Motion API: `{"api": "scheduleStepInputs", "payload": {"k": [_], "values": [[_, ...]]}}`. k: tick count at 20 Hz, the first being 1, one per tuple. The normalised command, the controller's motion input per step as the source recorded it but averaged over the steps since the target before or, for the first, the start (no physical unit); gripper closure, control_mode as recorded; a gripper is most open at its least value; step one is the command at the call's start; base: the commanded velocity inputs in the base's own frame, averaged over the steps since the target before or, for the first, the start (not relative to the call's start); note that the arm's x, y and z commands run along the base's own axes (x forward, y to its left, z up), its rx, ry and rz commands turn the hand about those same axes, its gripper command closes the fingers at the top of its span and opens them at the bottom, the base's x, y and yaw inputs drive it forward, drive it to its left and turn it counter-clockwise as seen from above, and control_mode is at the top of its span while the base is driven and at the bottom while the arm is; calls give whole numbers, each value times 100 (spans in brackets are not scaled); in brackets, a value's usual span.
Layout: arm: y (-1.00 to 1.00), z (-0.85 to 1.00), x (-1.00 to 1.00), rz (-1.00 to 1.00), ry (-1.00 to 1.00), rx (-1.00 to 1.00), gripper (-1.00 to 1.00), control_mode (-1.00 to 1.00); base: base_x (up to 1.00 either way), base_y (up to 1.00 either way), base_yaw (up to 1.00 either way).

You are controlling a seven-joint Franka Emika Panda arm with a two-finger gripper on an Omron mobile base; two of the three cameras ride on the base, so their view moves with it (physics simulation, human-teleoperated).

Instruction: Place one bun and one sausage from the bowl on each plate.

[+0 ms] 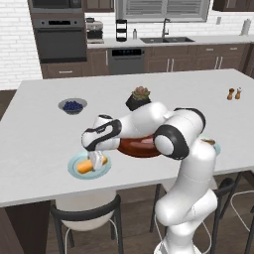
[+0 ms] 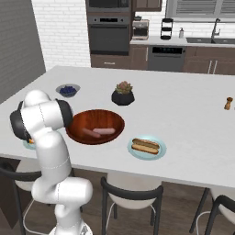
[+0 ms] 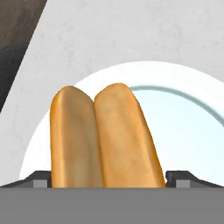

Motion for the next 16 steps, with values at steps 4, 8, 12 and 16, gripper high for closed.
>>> {"api": "scheduleStepInputs", "payload": {"k": [4, 8, 12, 16], "values": [[12, -10, 19, 0, -5, 0, 100, -100, 0, 0, 0], [6, -15, 10, 0, -6, 0, -100, -100, 0, 0, 0], [1, 1, -1, 0, -4, 0, -100, -100, 0, 0, 0], [-1, 28, -25, 0, -5, 0, -100, -100, 0, 0, 0]]}}
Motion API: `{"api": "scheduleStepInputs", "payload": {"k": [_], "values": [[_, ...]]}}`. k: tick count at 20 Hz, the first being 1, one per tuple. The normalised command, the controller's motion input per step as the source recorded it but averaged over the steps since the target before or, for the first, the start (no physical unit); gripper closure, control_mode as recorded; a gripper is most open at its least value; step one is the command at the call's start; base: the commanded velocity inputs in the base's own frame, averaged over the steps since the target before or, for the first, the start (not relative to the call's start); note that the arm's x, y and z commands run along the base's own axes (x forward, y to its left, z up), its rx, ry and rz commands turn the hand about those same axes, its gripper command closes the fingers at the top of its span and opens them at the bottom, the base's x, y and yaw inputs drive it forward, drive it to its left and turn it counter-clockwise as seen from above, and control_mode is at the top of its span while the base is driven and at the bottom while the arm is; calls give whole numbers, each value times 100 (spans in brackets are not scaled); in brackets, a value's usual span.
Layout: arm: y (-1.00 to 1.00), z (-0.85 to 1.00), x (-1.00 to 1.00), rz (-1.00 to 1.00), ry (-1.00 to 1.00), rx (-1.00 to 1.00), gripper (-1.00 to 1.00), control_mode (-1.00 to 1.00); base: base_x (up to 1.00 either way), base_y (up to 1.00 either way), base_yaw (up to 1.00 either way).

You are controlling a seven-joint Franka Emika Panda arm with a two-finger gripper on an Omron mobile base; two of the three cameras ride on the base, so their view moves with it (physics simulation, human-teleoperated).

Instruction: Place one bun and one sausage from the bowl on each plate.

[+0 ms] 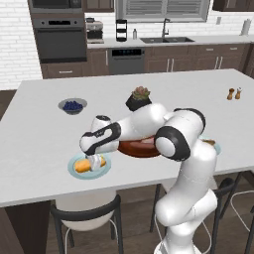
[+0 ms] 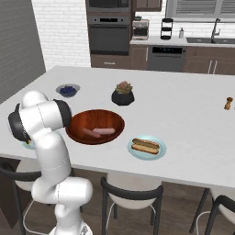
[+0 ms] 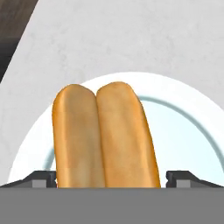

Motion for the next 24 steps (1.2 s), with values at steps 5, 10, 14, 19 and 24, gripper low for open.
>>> {"api": "scheduleStepInputs", "payload": {"k": [5, 10, 14, 19, 24], "values": [[-8, 56, -22, 0, -1, 0, -100, -100, 0, 0, 0], [-34, 66, -14, -1, 0, 0, -100, -100, 0, 0, 0], [-71, 54, -11, -13, -4, 0, -100, -100, 0, 0, 0], [-96, 28, -2, -29, -3, 0, -100, -100, 0, 0, 0], [-98, 10, -2, -41, 0, 0, -100, -100, 0, 0, 0]]}}
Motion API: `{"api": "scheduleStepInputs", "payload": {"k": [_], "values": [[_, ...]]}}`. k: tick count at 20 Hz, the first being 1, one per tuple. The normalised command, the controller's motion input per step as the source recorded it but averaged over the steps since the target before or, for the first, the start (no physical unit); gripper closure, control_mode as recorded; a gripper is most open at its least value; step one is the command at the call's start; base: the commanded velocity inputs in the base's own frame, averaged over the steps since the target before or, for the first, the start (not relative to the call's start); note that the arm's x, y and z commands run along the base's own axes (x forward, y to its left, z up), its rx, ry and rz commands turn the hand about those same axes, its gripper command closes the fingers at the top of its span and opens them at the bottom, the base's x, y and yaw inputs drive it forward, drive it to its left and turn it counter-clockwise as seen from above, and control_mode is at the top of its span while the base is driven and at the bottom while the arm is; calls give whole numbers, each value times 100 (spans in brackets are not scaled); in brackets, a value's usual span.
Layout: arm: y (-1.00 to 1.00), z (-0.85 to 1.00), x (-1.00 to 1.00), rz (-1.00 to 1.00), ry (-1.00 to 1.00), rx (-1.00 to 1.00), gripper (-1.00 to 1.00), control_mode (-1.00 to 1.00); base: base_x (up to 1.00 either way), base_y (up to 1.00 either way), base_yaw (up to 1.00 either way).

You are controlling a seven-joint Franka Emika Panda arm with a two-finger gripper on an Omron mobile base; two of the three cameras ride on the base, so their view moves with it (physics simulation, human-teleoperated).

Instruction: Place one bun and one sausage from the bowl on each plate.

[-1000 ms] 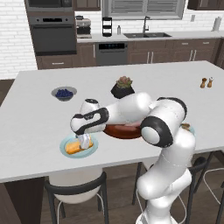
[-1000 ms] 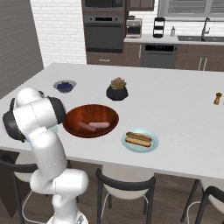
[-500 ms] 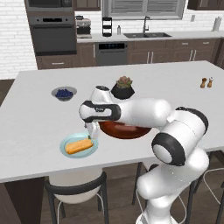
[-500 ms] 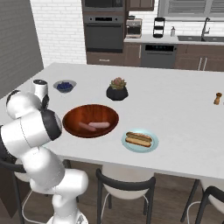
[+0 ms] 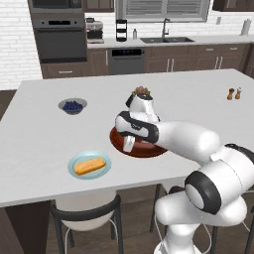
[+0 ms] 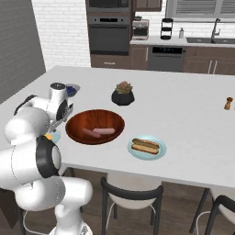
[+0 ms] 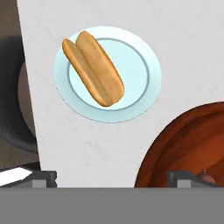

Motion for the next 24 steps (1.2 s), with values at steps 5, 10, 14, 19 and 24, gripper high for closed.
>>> {"api": "scheduleStepInputs", "payload": {"k": [5, 10, 14, 19, 24], "values": [[-69, 0, 3, -45, 0, 0, -100, -100, 0, 0, 0], [-41, 0, 43, -32, 1, 0, -100, -100, 0, 0, 0], [-37, -18, 53, -25, 3, 0, -100, -100, 0, 0, 0], [-31, -29, 56, -17, 8, 0, -100, -100, 0, 0, 0], [-19, -33, 37, -12, 3, 0, -100, -100, 0, 0, 0]]}}
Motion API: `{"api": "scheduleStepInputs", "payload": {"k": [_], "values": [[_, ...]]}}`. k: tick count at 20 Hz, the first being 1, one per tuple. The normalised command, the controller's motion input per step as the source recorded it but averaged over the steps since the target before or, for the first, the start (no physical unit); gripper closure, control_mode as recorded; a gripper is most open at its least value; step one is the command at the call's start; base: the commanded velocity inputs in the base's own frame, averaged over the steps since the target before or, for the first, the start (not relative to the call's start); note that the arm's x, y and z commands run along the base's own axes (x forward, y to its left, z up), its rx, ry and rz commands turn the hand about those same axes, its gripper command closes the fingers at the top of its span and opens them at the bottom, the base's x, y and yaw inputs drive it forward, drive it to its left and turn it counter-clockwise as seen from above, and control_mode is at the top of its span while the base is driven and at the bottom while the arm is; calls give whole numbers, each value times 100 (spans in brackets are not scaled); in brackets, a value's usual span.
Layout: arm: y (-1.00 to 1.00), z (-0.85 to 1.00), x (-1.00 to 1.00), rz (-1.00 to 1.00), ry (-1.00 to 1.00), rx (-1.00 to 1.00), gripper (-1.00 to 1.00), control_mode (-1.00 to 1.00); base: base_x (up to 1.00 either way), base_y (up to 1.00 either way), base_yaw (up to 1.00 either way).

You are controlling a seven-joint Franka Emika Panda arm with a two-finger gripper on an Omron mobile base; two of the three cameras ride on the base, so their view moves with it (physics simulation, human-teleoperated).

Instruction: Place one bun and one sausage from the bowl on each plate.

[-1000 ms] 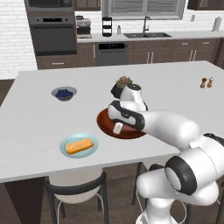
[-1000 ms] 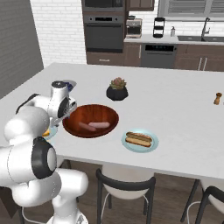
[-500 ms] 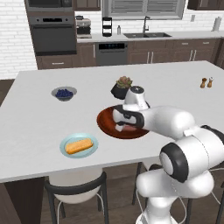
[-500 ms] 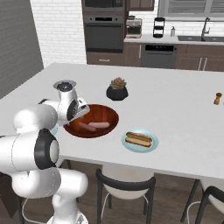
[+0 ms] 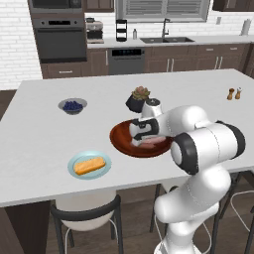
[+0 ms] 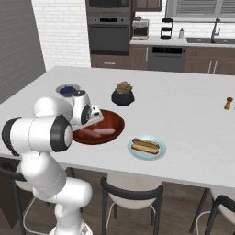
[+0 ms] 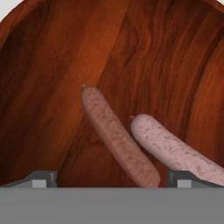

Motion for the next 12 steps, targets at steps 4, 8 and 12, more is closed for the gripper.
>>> {"api": "scheduleStepInputs", "payload": {"k": [4, 8, 12], "values": [[-2, -41, 4, -2, 0, 0, -100, -100, 0, 0, 0], [0, -42, 11, 0, 0, 0, -100, -100, 0, 0, 0], [0, -34, 29, 0, 0, 0, -100, -100, 0, 0, 0]]}}
